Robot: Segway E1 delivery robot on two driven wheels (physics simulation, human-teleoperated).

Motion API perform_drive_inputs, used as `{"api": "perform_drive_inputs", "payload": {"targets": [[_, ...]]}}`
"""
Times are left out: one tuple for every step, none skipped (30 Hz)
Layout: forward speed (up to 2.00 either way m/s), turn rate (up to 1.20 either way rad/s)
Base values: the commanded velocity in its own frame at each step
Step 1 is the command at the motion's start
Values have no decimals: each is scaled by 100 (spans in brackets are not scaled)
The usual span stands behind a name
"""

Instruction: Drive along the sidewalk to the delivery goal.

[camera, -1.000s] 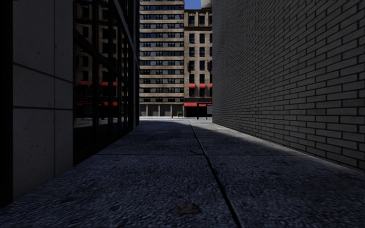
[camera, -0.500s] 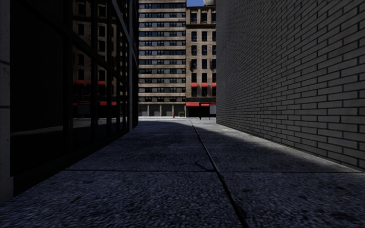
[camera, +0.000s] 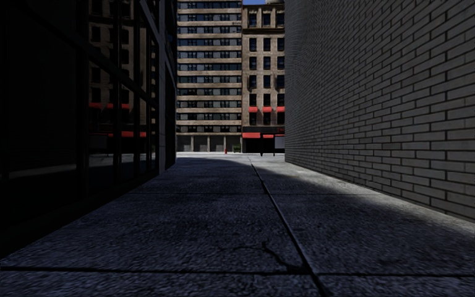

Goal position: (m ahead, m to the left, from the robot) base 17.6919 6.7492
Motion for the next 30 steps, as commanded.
{"api": "perform_drive_inputs", "payload": {"targets": [[200,14],[200,21],[200,21],[200,17],[200,17],[200,12],[200,2],[200,0],[200,0],[200,0],[200,0],[200,0],[200,0],[200,1],[200,2],[200,2],[200,3],[200,3],[200,2],[200,2],[200,2],[200,6],[200,13],[200,13],[200,17],[200,20],[200,20],[200,19],[200,11],[200,2]]}}
